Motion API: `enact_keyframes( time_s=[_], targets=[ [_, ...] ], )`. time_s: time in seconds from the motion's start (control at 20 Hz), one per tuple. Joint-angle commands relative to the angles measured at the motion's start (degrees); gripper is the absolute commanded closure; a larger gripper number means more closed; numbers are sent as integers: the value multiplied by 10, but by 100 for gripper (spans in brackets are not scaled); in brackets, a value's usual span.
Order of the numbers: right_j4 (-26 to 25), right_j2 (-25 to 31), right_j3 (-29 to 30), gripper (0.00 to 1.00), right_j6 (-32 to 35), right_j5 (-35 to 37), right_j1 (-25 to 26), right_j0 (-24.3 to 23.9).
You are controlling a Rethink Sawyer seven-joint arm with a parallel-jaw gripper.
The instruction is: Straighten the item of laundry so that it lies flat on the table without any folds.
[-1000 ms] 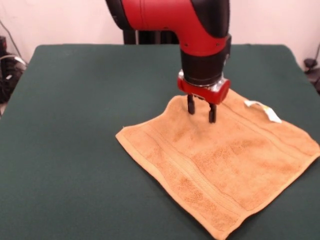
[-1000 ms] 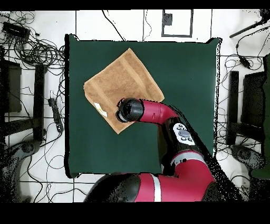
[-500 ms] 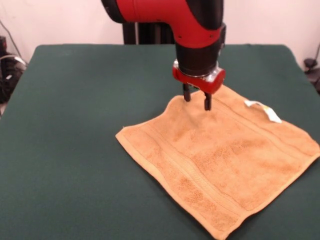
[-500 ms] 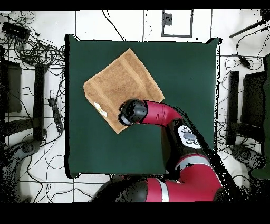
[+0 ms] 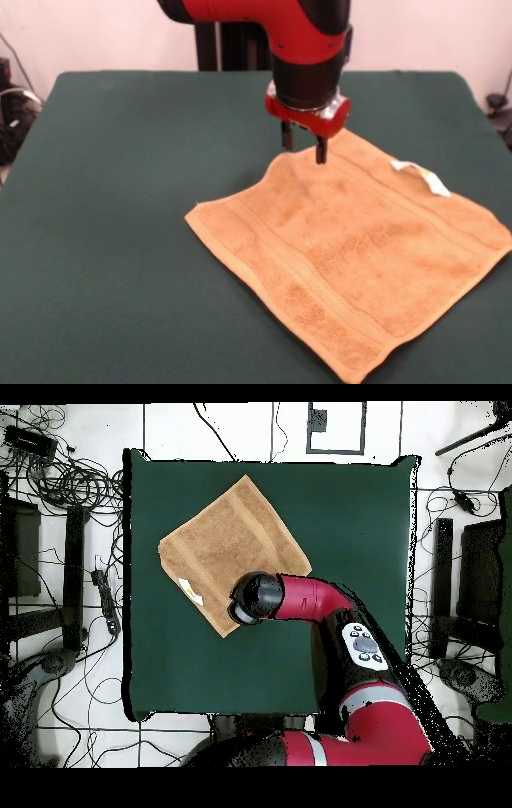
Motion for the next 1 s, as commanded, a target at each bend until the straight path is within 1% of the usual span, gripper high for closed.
enact_keyframes(
  time_s=[0.05,0.15,0.3,0.6,1.0],
  targets=[
    [-56,73,-12,0,-144,52,37,-18],
    [-75,78,-28,0,-164,54,47,-32],
    [-96,86,-43,0,-176,60,55,-49],
    [-155,108,-87,0,-211,64,86,-89],
    [-211,132,-102,0,-231,61,99,-118]
  ],
)
